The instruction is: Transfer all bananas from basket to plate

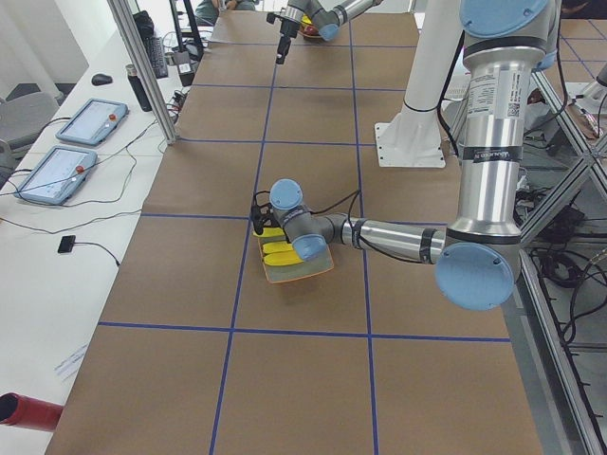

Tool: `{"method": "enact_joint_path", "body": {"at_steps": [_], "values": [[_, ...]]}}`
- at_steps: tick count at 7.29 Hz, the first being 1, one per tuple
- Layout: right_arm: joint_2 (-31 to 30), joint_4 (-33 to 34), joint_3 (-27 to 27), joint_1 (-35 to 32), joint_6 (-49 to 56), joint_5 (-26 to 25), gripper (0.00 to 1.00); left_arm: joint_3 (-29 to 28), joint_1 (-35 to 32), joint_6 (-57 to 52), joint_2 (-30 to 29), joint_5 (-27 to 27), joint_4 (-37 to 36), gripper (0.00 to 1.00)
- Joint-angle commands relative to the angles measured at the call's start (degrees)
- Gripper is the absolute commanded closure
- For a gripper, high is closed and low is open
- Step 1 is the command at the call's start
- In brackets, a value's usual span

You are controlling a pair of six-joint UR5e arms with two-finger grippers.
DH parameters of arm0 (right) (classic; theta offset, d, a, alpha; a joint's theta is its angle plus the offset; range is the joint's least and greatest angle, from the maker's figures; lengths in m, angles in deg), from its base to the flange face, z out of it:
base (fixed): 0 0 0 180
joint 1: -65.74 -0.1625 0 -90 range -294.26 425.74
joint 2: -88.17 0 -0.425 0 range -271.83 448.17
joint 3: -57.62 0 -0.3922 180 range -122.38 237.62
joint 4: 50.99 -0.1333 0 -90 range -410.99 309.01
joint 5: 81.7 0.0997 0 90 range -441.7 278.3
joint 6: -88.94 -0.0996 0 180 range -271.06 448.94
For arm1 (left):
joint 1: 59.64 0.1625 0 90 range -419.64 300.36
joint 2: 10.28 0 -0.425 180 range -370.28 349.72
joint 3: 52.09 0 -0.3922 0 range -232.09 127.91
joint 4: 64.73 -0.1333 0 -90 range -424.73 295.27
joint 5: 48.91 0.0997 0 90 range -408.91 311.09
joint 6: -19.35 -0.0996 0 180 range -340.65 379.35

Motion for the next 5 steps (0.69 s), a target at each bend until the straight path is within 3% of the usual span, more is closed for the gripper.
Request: {"method": "enact_joint_path", "body": {"at_steps": [1, 3, 5], "values": [[0.0, -0.03, -0.09, 0.01, 0.04, -0.02, 0.0, 0.2, 0.11, -0.37, 0.09, 0.13, -0.01, 0.0], [-0.26, 0.06, -0.26, -1.56, 3.0, -0.28, 0.0, 0.72, -2.07, -3.07, 0.18, 0.04, 0.07, 0.0], [-1.83, 0.14, -1.49, -4.45, 7.06, 0.07, 0.0, 0.64, -7.17, -12.54, 1.05, -0.66, -0.1, 0.0]]}}
